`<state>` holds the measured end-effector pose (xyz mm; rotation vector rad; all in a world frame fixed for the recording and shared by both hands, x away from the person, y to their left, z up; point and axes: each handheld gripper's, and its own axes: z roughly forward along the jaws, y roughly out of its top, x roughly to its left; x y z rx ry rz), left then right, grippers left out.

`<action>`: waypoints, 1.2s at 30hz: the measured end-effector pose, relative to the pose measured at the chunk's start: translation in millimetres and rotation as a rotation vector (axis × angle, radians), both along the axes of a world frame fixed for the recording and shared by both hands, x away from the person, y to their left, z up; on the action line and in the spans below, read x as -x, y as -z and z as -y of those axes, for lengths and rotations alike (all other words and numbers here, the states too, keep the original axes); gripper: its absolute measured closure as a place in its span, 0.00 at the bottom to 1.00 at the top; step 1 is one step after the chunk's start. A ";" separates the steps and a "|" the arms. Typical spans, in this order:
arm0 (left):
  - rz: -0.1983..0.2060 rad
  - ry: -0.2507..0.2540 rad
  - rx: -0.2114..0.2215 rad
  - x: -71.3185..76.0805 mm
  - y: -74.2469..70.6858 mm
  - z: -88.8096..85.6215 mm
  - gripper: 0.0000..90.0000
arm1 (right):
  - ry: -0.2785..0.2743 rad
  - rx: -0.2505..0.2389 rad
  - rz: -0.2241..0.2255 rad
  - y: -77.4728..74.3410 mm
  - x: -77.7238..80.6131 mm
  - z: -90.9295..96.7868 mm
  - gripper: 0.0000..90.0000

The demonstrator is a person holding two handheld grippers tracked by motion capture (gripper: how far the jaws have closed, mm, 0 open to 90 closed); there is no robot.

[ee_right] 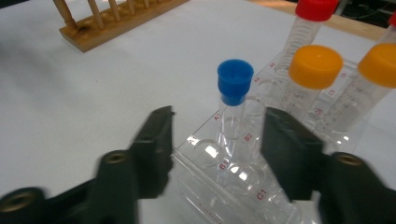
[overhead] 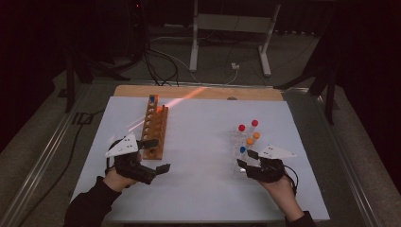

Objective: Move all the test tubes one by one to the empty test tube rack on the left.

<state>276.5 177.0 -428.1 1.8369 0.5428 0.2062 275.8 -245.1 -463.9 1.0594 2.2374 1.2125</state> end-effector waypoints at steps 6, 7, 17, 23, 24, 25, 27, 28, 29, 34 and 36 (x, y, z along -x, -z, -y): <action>0.000 0.014 -0.001 0.2 1.7 1.7 0.03 | -0.004 0.000 -0.020 2.9 -7.5 -3.4 0.71; 0.000 0.014 -0.003 0.3 2.4 2.1 0.03 | -0.004 0.000 -0.020 2.9 -7.5 -3.4 0.71; -0.001 0.016 -0.010 -0.3 4.5 2.7 0.03 | 0.037 0.018 -0.012 6.0 -12.3 -4.8 0.85; -0.004 0.016 -0.002 -0.8 3.9 1.6 0.03 | 0.038 0.025 0.012 2.7 -10.6 -5.2 0.86; -0.005 0.018 -0.001 -0.9 3.8 1.4 0.03 | 0.037 0.022 0.018 1.0 -10.1 -4.9 0.86; -0.005 0.018 -0.001 -0.9 3.8 1.4 0.03 | 0.036 0.020 0.026 -1.2 -9.5 -4.7 0.86; -0.005 0.019 0.005 -0.9 3.2 1.2 0.03 | 0.035 0.016 0.035 -3.6 -9.0 -4.4 0.86; -0.003 0.017 0.009 -0.7 2.0 0.7 0.03 | 0.037 0.006 0.054 -10.3 -6.5 -4.0 0.86; -0.003 0.017 0.009 -0.7 2.0 0.7 0.03 | 0.037 0.006 0.054 -10.3 -6.5 -4.0 0.86; 0.002 0.023 0.017 -0.3 -1.2 -0.1 0.03 | 0.027 -0.002 0.147 -35.1 3.7 -4.6 0.86; 0.002 0.029 0.017 0.4 -2.3 0.4 0.03 | 0.014 -0.019 0.165 -42.0 7.5 -5.6 0.86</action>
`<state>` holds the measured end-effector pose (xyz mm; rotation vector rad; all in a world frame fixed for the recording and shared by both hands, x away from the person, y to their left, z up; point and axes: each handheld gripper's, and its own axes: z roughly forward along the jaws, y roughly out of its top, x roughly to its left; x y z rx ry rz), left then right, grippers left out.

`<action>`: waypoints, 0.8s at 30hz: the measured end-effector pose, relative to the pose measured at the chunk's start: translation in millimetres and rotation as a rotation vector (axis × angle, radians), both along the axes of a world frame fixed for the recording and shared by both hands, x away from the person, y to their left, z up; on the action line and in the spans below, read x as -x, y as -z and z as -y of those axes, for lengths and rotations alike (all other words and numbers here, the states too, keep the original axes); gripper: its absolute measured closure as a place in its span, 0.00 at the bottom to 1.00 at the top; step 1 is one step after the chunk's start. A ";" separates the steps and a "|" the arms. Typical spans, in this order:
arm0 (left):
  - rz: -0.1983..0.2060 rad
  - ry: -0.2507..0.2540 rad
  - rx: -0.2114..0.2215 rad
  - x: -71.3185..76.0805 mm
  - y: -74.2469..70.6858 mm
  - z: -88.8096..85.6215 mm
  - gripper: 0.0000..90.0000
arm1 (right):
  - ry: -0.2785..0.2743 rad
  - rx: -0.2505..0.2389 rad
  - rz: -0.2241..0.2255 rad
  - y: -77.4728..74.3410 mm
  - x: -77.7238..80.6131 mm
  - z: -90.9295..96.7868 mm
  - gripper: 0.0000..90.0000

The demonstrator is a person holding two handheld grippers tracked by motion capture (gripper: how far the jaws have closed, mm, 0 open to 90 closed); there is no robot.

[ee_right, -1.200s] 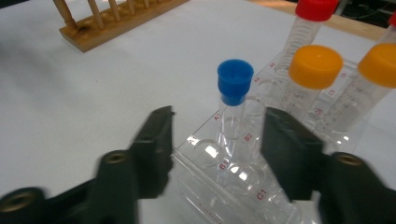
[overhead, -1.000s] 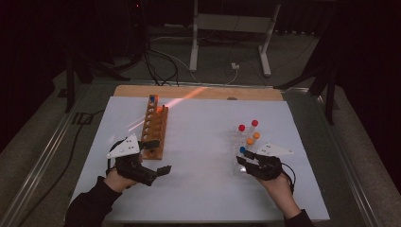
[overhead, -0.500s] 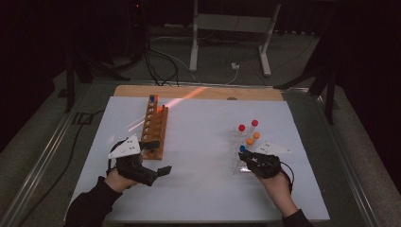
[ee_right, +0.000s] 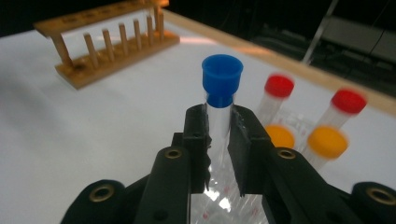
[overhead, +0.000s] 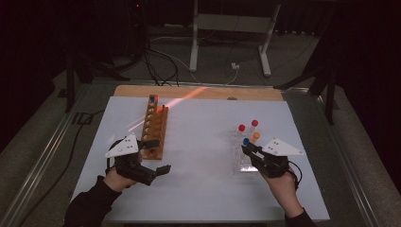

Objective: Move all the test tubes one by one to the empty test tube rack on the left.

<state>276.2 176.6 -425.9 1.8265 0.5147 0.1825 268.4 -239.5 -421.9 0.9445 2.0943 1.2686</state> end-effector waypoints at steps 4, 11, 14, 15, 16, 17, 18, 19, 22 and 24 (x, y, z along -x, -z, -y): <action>0.001 0.008 0.004 0.8 -1.9 2.1 0.03 | -0.050 -0.007 0.023 -7.6 6.6 -8.4 0.86; -0.002 0.041 0.005 3.4 -4.8 9.7 0.03 | -0.147 -0.011 0.000 -6.1 14.5 -30.5 0.86; -0.003 0.064 0.010 5.9 -5.9 15.3 0.03 | -0.209 -0.012 -0.032 0.3 17.9 -44.9 0.86; -0.003 0.064 0.010 5.9 -5.9 15.3 0.04 | -0.225 -0.009 -0.041 2.3 18.4 -48.5 0.86; -0.006 0.081 0.017 7.3 -6.0 18.3 0.05 | -0.237 -0.007 -0.049 4.4 19.1 -52.2 0.86; -0.006 0.081 0.017 7.3 -6.0 18.3 0.05 | -0.237 -0.007 -0.049 4.4 19.1 -52.2 0.86; -0.003 0.089 0.014 8.1 -6.1 20.0 0.05 | -0.265 -0.005 -0.067 8.3 20.6 -59.3 0.86; -0.003 0.095 0.013 9.2 -5.9 22.3 0.06 | -0.277 -0.003 -0.074 10.0 21.5 -62.8 0.86; 0.002 0.120 0.007 12.1 -5.3 29.3 0.08 | -0.307 -0.001 -0.089 12.7 23.0 -71.0 0.86; 0.006 0.129 0.001 13.2 -4.8 34.5 0.11 | -0.328 -0.001 -0.098 14.2 24.1 -76.1 0.86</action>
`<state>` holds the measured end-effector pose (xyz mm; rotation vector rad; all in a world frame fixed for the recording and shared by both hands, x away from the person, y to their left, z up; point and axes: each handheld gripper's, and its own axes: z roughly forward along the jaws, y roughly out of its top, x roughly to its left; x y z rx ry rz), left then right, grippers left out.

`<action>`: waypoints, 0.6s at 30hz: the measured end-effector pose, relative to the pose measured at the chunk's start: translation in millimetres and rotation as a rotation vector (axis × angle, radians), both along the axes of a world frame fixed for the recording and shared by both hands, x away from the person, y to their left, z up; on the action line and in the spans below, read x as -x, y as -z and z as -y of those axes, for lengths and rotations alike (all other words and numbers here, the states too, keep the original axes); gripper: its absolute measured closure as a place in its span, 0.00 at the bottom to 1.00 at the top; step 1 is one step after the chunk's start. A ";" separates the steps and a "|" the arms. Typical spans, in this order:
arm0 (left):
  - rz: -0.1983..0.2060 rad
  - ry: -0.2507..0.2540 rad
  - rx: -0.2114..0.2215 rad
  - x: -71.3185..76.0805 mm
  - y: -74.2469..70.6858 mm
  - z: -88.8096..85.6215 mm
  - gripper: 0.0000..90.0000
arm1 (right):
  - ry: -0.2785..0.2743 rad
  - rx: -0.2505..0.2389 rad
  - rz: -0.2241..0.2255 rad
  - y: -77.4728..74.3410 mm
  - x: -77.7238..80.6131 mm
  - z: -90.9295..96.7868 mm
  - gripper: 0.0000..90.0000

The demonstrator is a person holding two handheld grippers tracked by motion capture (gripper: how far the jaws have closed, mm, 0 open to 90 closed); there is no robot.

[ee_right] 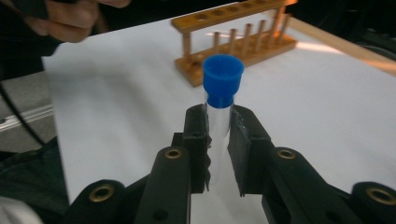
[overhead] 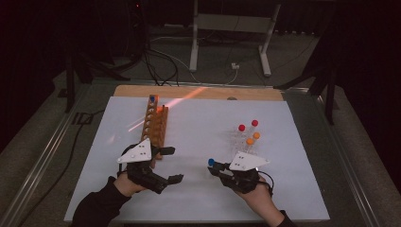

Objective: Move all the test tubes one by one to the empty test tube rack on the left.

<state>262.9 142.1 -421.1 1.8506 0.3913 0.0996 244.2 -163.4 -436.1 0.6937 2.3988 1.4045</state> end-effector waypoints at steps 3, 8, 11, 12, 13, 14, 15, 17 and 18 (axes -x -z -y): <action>0.008 0.032 -0.006 1.9 1.8 10.3 0.19 | -0.025 0.009 -0.007 2.1 2.3 -7.4 0.86; 0.001 0.061 -0.007 1.7 5.1 18.9 0.27 | -0.055 0.014 -0.015 3.7 4.7 -15.0 0.86; 0.001 0.073 -0.023 1.3 6.9 25.9 0.32 | -0.065 0.015 -0.022 4.4 5.3 -17.8 0.86; 0.005 0.074 -0.031 1.2 7.2 27.5 0.34 | -0.068 0.014 -0.024 4.4 5.3 -18.4 0.86; 0.005 0.074 -0.031 1.2 7.2 27.5 0.36 | -0.070 0.015 -0.025 4.2 5.4 -18.8 0.86; 0.018 0.062 -0.039 1.2 7.6 30.6 0.38 | -0.072 0.015 -0.025 4.1 5.5 -19.1 0.86; 0.017 0.066 -0.038 0.6 8.0 31.8 0.41 | -0.074 0.014 -0.027 4.1 5.5 -19.6 0.86; 0.019 0.064 -0.033 0.0 8.5 34.7 0.44 | -0.077 0.015 -0.031 4.3 5.7 -20.7 0.86; 0.013 0.076 -0.029 -0.8 8.8 36.0 0.47 | -0.080 0.016 -0.031 4.6 5.5 -21.3 0.86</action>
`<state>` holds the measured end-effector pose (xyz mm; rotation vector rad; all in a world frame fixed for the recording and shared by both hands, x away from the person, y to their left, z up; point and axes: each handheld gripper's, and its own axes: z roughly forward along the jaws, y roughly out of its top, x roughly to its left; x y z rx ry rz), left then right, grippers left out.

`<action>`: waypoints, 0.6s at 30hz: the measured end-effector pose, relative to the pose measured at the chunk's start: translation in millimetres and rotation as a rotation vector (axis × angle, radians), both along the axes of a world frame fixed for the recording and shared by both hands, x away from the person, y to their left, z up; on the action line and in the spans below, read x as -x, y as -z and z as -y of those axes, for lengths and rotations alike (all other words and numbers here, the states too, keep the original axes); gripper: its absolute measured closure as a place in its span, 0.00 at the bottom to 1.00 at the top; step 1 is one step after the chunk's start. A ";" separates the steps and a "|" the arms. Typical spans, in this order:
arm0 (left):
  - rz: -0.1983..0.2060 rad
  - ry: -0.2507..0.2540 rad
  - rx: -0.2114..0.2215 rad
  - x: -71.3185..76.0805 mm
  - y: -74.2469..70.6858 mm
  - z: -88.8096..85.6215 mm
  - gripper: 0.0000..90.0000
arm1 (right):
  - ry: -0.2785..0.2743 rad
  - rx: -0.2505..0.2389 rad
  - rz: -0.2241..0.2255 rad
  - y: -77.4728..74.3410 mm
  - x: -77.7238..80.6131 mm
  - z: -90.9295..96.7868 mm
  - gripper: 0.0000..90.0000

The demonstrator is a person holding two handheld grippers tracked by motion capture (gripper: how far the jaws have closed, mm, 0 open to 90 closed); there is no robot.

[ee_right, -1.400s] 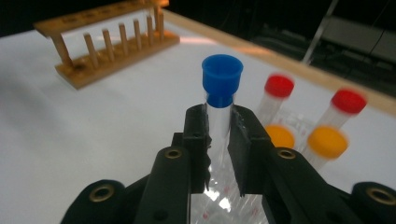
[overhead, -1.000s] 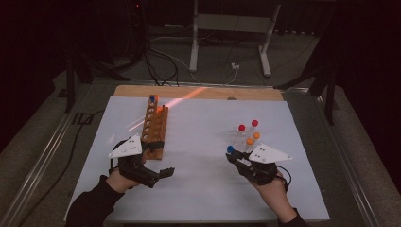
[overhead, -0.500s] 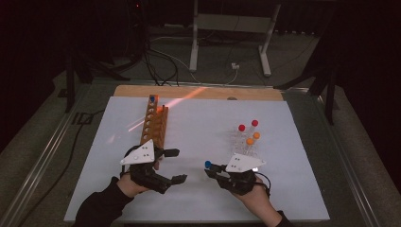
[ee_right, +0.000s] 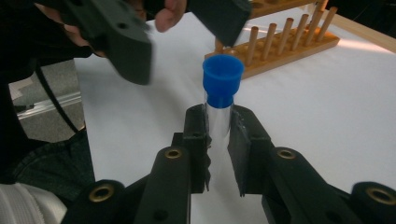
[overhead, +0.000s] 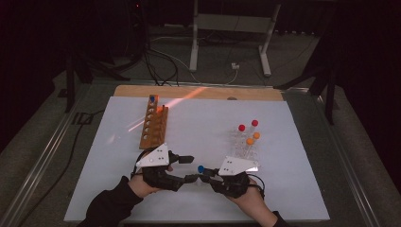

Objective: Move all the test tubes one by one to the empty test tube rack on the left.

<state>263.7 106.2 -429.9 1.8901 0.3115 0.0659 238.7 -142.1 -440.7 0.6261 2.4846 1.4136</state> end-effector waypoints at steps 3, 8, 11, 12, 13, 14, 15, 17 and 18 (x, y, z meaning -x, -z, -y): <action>0.012 0.001 -0.020 0.0 1.0 5.5 0.54 | -0.004 0.001 -0.003 0.7 0.1 -1.4 0.86; 0.023 0.016 -0.027 0.2 4.0 12.0 0.66 | -0.006 0.002 -0.003 0.6 0.1 -1.9 0.86; 0.024 0.024 -0.027 0.2 4.4 13.9 0.72 | -0.004 0.003 -0.003 0.3 0.1 -1.4 0.86; 0.032 0.023 -0.029 0.5 4.4 15.4 0.74 | -0.004 0.004 -0.002 0.3 0.1 -1.3 0.86; 0.032 0.023 -0.029 0.5 4.4 15.4 0.75 | -0.004 0.004 -0.003 0.3 0.0 -1.2 0.86; 0.040 0.022 -0.031 0.3 4.1 15.8 0.77 | -0.005 0.004 -0.003 0.4 0.1 -1.1 0.86; 0.040 0.022 -0.031 0.3 4.1 15.8 0.79 | -0.005 0.004 -0.003 0.4 0.3 -1.1 0.86; 0.044 0.016 -0.033 -0.9 3.8 15.3 0.83 | -0.007 0.002 -0.006 0.5 0.2 -1.2 0.86; 0.044 0.016 -0.033 -0.9 3.8 15.3 0.84 | -0.006 0.001 -0.007 0.5 0.2 -1.1 0.86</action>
